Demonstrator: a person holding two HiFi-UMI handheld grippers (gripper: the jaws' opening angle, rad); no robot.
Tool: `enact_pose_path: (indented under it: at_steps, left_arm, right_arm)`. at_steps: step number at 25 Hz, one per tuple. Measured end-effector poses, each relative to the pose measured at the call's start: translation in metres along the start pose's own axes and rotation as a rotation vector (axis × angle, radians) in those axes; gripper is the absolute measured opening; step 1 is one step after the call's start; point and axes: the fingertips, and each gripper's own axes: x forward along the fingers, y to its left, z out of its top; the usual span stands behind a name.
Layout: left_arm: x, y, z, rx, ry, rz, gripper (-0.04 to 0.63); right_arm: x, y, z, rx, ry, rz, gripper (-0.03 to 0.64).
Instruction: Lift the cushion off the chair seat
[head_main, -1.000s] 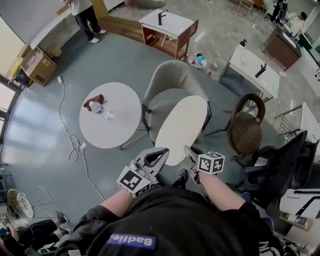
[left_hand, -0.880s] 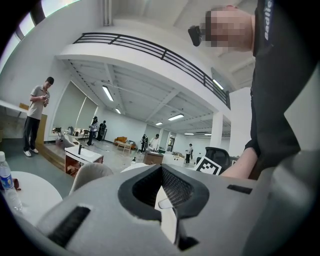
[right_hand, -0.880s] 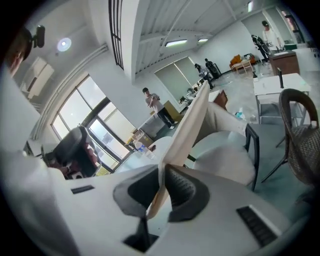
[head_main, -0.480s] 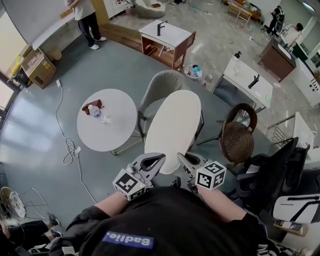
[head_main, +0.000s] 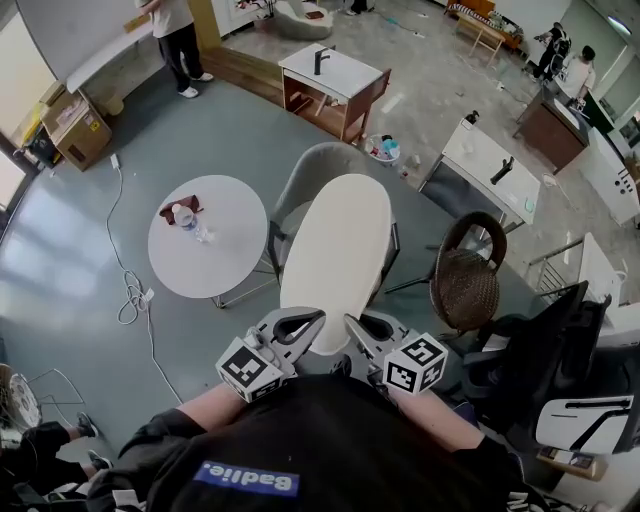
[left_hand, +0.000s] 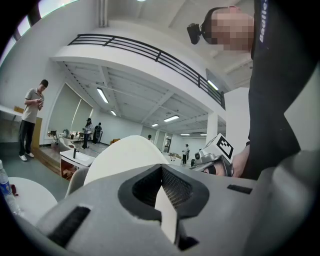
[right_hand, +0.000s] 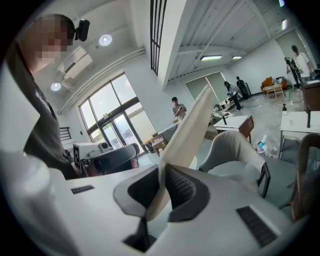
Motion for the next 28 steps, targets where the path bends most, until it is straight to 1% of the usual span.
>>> enact_pose_path:
  at_steps: [6,11,14,17,21,28]
  left_arm:
    - [-0.001,-0.005,0.0,0.006,0.006,-0.006,0.012]
    - [-0.003,-0.005,0.001,0.011,0.008,0.007,0.012]
    - [-0.003,-0.007,0.006,-0.002,0.006,0.012,0.012]
    - [-0.004,-0.006,0.0,0.018,0.01,0.008,0.012]
    - [-0.002,-0.009,0.011,-0.009,0.01,0.015,0.012]
    - [-0.002,-0.007,0.013,-0.009,0.007,0.019,0.012]
  right_arm:
    - [-0.001,0.01,-0.002,-0.043,0.011,0.019,0.046]
    - [0.0,0.017,0.0,-0.077,0.01,0.026,0.046]
    - [0.001,0.018,0.001,-0.081,0.004,0.032,0.046]
    - [0.0,0.02,0.002,-0.084,-0.001,0.037,0.046]
    - [0.0,0.021,0.003,-0.087,-0.007,0.037,0.046]
    - [0.001,0.02,0.005,-0.089,-0.014,0.034,0.046]
